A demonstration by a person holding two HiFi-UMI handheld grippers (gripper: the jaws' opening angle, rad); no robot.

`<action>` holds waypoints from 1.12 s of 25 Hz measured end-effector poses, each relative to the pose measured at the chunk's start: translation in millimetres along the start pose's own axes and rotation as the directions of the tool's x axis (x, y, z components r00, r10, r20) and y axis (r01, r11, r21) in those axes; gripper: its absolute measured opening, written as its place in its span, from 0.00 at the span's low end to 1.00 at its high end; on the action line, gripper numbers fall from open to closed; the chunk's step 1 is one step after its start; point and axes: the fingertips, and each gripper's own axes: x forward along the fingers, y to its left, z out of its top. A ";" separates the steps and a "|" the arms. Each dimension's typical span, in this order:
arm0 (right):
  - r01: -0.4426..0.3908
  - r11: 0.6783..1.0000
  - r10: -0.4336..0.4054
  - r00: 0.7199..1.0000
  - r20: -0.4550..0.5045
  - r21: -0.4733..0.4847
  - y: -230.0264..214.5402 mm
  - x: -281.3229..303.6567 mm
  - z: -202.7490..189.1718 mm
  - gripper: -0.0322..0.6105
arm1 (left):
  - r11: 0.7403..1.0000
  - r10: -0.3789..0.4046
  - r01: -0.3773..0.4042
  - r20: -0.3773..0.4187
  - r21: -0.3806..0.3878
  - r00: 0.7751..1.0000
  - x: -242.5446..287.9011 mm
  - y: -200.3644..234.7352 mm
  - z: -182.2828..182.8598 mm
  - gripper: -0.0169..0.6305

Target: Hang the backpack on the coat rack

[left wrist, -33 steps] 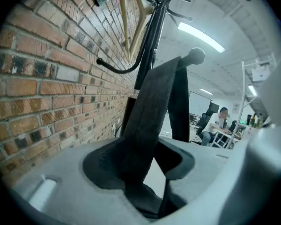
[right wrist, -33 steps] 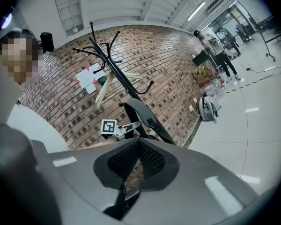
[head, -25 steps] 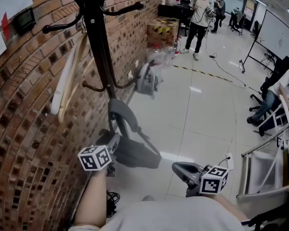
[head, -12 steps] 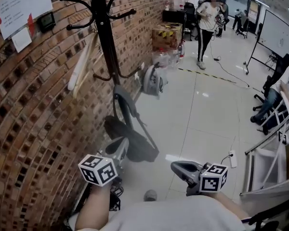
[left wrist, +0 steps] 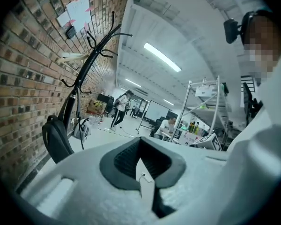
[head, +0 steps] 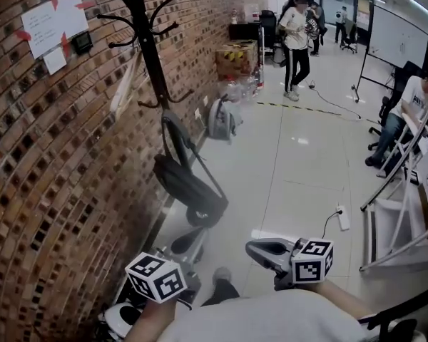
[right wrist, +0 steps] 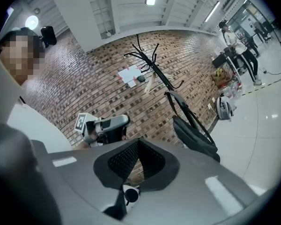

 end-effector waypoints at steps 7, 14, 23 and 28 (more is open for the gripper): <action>-0.033 0.998 0.032 0.999 -0.010 -0.061 61.0 -36.2 -26.0 0.05 | 0.998 -0.069 0.069 -0.032 -0.004 0.997 -32.0 -79.6 -26.3 0.03; -0.030 0.995 0.032 0.999 0.017 -0.098 105.8 -51.7 -28.5 0.05 | 0.994 -0.100 0.102 -0.062 0.031 0.993 -68.1 -117.3 -41.3 0.03; -0.070 0.993 0.067 0.997 -0.024 -0.100 206.9 -20.6 -89.4 0.05 | 0.996 -0.087 0.087 -0.079 0.003 0.993 -178.2 -127.7 -71.6 0.03; -0.091 0.990 0.089 0.996 -0.026 -0.106 263.7 -0.2 -116.7 0.05 | 0.996 -0.082 0.084 -0.075 0.022 0.994 -237.5 -133.8 -85.4 0.03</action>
